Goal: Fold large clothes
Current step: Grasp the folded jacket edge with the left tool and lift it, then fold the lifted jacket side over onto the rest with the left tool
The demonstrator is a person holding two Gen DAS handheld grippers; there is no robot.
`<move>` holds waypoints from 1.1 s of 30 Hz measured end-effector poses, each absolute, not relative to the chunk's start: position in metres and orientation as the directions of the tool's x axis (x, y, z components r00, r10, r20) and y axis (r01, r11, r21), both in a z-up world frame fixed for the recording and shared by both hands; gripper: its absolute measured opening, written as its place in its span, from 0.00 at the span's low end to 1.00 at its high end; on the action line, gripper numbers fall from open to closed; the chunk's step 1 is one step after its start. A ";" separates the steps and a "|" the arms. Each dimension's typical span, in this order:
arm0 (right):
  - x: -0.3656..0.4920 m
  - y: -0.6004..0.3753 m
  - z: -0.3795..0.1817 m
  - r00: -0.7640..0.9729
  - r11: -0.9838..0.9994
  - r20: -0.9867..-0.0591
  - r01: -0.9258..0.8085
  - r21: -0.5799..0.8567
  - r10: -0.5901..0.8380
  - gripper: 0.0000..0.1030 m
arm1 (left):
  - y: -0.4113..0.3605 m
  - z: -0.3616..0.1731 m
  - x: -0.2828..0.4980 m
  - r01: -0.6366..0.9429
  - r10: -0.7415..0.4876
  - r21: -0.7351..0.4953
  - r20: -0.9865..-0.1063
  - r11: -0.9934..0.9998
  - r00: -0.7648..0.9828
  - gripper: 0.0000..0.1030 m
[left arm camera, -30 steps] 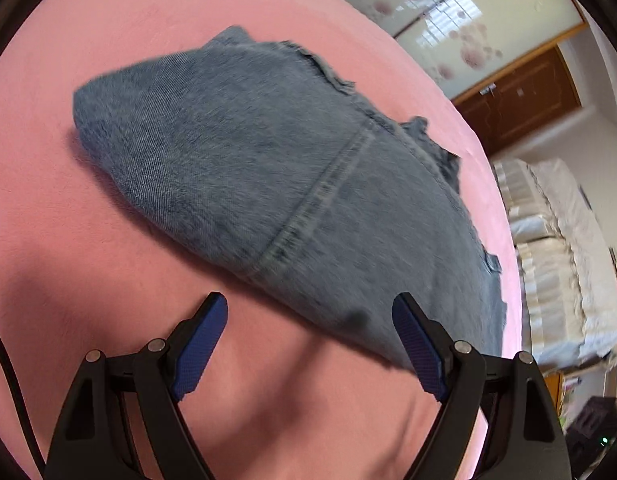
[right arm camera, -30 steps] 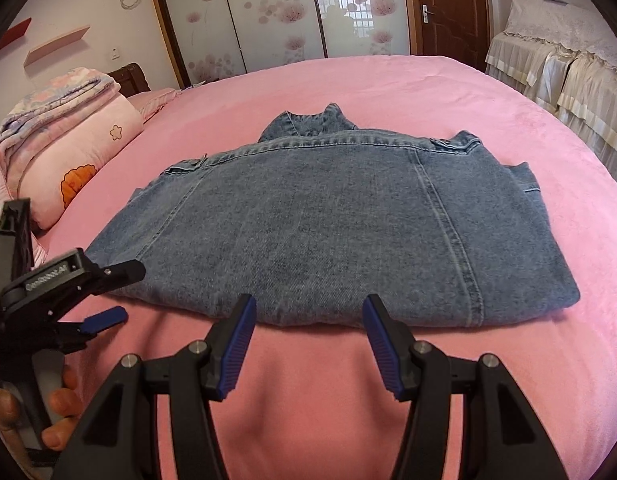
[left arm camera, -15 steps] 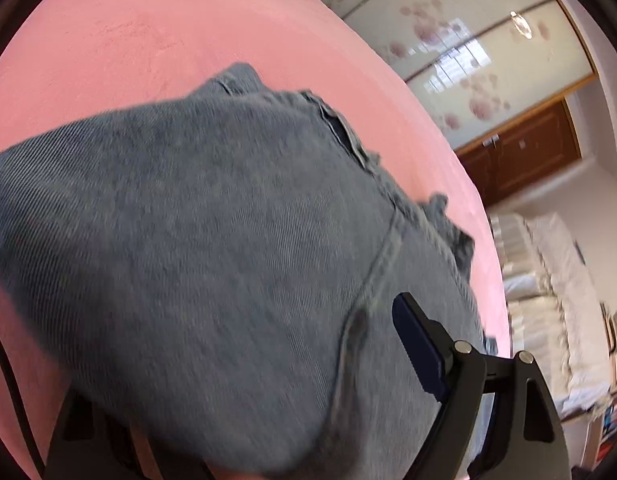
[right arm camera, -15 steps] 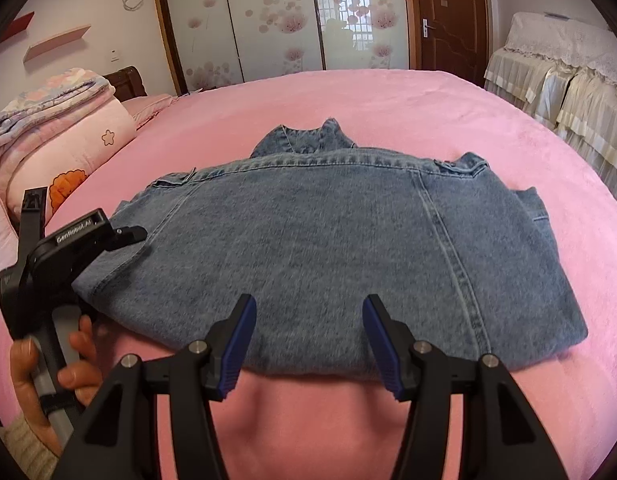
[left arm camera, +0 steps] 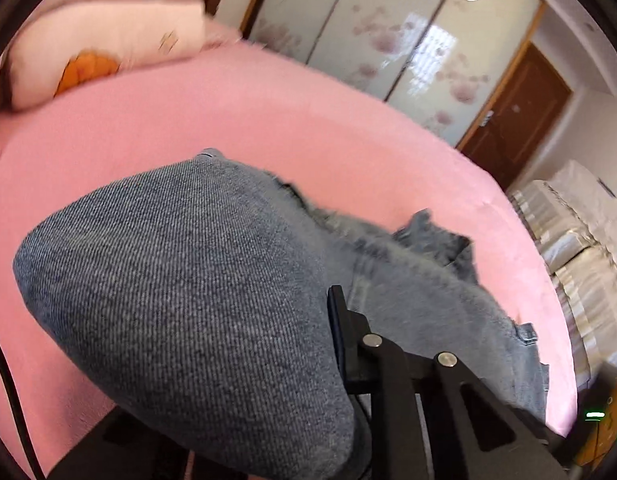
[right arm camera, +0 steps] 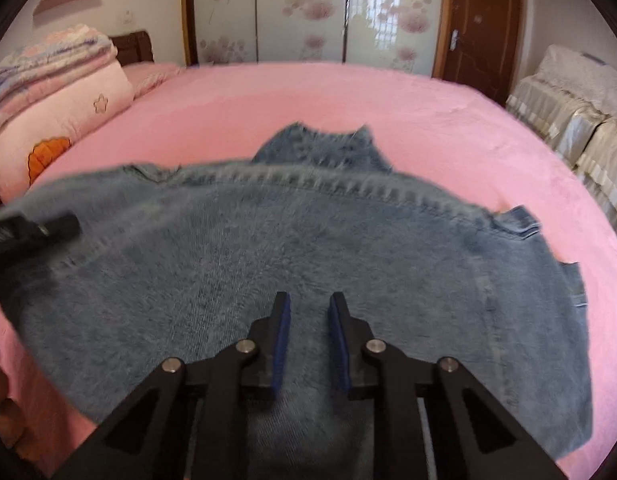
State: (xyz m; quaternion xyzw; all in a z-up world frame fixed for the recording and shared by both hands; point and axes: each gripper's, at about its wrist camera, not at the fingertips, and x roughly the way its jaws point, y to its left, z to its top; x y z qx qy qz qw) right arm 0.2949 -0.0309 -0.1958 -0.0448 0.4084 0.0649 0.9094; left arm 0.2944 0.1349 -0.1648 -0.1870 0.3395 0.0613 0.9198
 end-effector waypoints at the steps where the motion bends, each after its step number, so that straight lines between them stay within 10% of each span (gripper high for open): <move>1: 0.300 -0.027 -0.203 0.632 0.983 -0.769 -0.182 -0.032 0.092 0.09 | 0.128 -0.157 0.294 -0.215 -0.022 -0.298 -0.629 0.930 0.777 0.13; 6: 0.301 -0.021 -0.217 0.607 0.968 -0.787 -0.244 -0.054 0.110 0.06 | 0.082 -0.121 0.286 -0.074 -0.080 -0.251 -0.551 0.965 0.831 0.13; 13: 0.299 -0.079 -0.208 0.503 0.930 -0.782 -0.193 0.313 0.368 0.06 | -0.009 -0.090 0.288 0.133 -0.206 -0.176 -0.508 0.975 0.836 0.13; 33: 0.180 -0.276 -0.184 0.575 0.955 -0.818 0.241 0.172 0.002 0.06 | -0.205 -0.190 0.288 0.430 -0.360 -0.089 -0.709 0.899 0.607 0.13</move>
